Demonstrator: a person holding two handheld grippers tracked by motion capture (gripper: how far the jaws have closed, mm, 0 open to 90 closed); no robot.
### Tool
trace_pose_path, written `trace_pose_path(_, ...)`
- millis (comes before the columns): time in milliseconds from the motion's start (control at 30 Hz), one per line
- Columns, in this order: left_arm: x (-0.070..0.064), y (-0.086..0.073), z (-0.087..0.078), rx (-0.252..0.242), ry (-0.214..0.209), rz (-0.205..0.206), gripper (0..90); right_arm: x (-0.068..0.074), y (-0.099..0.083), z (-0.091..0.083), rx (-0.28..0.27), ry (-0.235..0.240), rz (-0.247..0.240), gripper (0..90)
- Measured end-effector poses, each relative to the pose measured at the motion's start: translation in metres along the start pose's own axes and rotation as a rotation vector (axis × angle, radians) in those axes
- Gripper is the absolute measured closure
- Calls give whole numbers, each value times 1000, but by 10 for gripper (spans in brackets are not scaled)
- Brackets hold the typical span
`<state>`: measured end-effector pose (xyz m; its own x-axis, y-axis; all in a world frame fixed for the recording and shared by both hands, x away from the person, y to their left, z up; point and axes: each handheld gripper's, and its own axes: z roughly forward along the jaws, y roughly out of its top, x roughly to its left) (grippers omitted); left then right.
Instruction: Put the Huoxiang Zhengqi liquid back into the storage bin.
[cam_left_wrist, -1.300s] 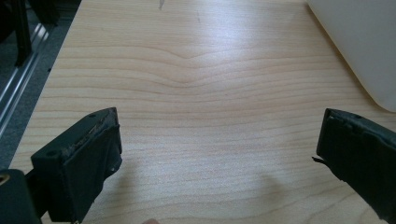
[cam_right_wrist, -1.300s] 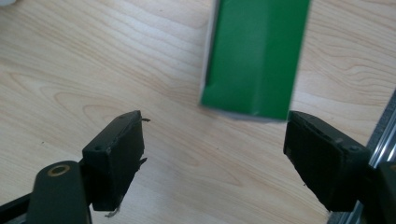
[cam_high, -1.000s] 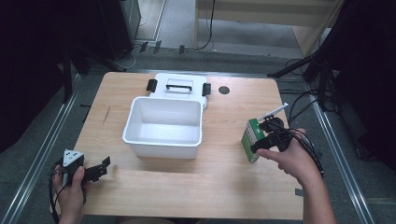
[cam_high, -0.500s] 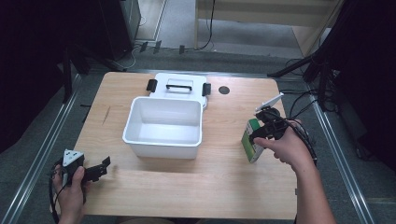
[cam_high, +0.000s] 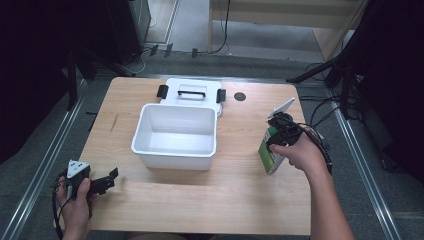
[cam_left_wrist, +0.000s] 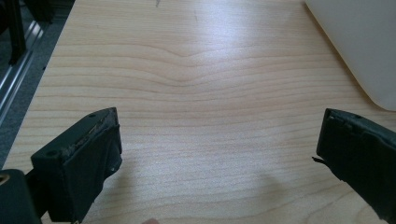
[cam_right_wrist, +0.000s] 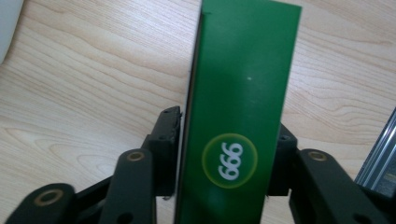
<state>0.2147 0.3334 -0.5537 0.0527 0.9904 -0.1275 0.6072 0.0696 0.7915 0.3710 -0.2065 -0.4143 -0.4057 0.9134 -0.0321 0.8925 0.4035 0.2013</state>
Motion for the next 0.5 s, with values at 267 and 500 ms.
trace_pose_path(267, 0, 0, 0, 2, -1, -1, 10, -1, -2, -1, 2, -14, -154, 651)
trace_pose_path(500, 0, 0, 0, 3, -2, -2, 10, 5, -7, -3, -39, 27, -334, 650)
